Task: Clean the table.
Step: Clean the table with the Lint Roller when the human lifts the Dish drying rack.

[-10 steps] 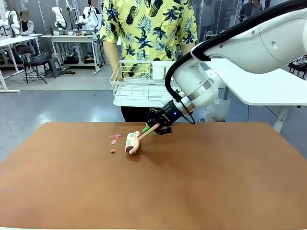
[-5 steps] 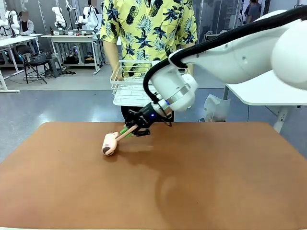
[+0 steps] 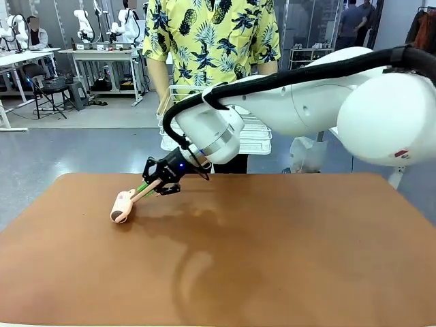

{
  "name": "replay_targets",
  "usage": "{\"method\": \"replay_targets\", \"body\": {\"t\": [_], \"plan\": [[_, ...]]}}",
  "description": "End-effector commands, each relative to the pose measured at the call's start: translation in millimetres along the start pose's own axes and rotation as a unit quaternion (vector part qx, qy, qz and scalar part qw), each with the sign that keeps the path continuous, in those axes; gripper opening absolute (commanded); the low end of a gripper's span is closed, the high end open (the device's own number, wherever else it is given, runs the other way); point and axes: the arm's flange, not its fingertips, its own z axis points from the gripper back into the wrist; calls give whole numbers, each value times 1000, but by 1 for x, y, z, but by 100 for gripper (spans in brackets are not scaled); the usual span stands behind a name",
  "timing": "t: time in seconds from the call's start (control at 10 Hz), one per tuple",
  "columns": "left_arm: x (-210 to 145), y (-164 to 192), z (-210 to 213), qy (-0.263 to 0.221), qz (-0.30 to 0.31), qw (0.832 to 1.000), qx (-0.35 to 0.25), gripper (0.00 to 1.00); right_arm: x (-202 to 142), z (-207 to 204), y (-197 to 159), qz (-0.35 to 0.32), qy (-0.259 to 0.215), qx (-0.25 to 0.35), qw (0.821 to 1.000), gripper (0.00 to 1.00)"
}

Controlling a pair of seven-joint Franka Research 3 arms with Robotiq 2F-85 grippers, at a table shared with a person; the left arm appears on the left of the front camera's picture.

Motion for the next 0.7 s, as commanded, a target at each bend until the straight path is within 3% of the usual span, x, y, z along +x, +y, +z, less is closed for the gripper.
{"method": "replay_targets", "body": {"t": [0.0, 0.2, 0.4, 0.5, 0.6], "plan": [[-2, -1, 4, 6, -11, 1000, -3, 100, -11, -17, -13, -1, -16, -42, 999, 21], [-2, -1, 4, 6, -11, 1000, -3, 100, -28, 27, 7, 17, -42, -13, 999, 21], [-2, -1, 4, 6, -11, 1000, -3, 100, -59, 102, 21, 37, -35, 12, 999, 21], [-2, -1, 4, 6, -11, 1000, -3, 100, -72, 146, 11, 33, -68, 17, 997, 21], [-2, -1, 4, 6, -11, 1000, -3, 100, -71, 176, -6, 13, -62, 27, 998, 21]]}}
